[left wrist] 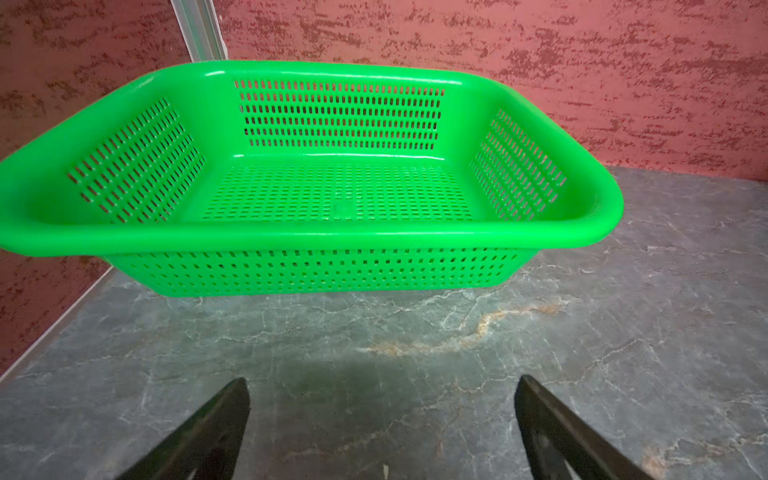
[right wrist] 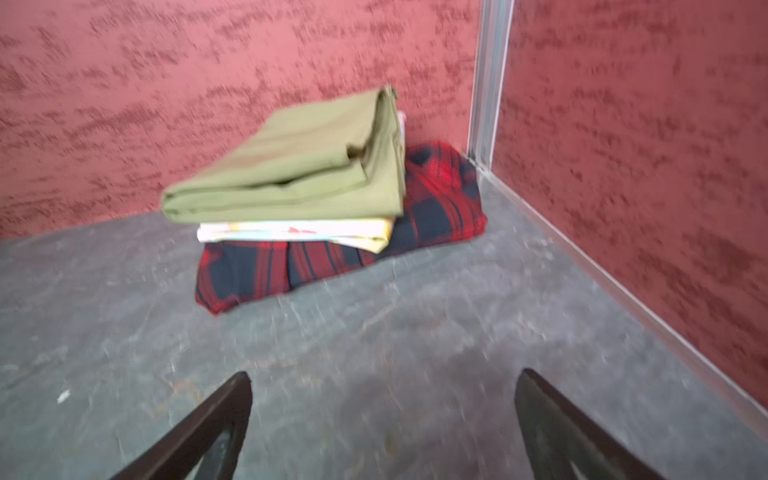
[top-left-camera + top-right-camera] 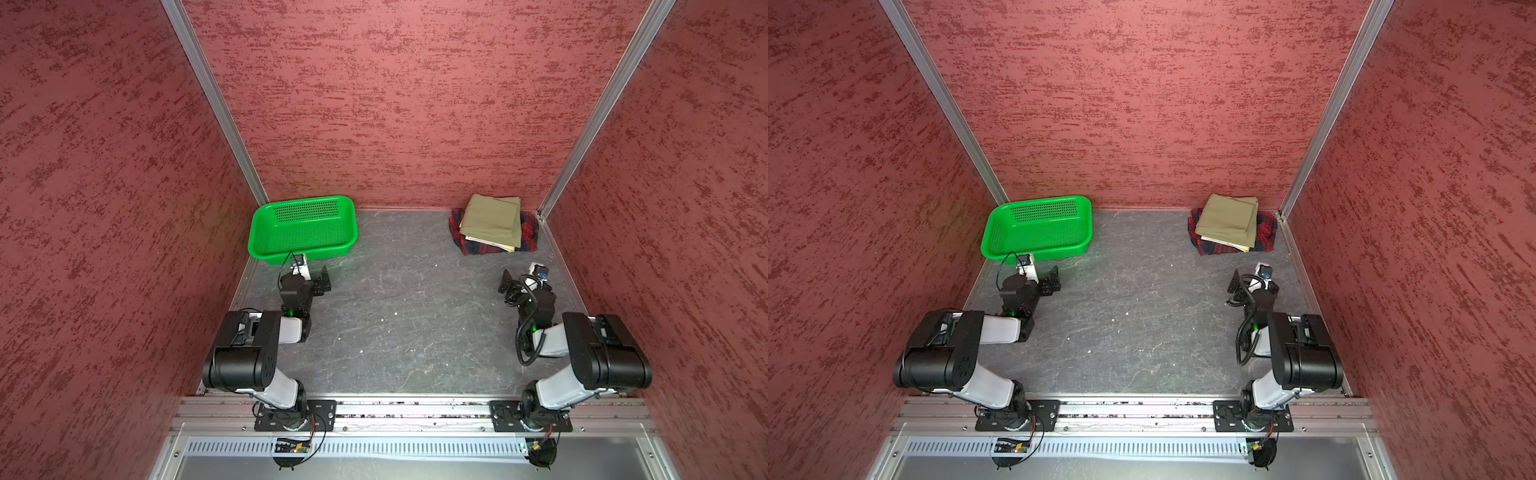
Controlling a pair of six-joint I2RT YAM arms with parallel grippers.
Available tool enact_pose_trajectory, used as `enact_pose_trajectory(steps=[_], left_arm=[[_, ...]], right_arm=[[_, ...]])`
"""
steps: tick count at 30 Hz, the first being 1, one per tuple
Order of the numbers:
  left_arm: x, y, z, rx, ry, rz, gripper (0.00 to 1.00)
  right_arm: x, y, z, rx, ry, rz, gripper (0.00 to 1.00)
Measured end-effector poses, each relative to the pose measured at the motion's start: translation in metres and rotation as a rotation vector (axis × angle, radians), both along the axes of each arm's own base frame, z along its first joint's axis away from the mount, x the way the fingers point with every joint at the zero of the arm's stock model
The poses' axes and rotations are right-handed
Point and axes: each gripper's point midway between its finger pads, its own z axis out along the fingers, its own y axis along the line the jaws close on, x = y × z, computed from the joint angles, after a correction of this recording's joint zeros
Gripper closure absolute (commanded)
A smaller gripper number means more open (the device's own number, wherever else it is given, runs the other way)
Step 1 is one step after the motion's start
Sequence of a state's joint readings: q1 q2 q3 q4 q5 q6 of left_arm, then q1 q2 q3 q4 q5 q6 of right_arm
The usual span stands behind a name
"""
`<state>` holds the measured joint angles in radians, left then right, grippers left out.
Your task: Fold and stack the skirts
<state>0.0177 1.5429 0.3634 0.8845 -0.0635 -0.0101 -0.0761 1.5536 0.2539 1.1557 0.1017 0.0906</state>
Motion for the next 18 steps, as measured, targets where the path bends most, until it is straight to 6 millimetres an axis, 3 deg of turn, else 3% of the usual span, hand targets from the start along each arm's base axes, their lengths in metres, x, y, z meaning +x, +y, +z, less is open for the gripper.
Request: enact_pose_trajectory(steps=[18], left_arm=[[0.000,0.000,0.002,0.000,-0.006,-0.001,0.00]], right_arm=[[0.005,0.013,0.005,-0.036,-0.006,0.071,0.01]])
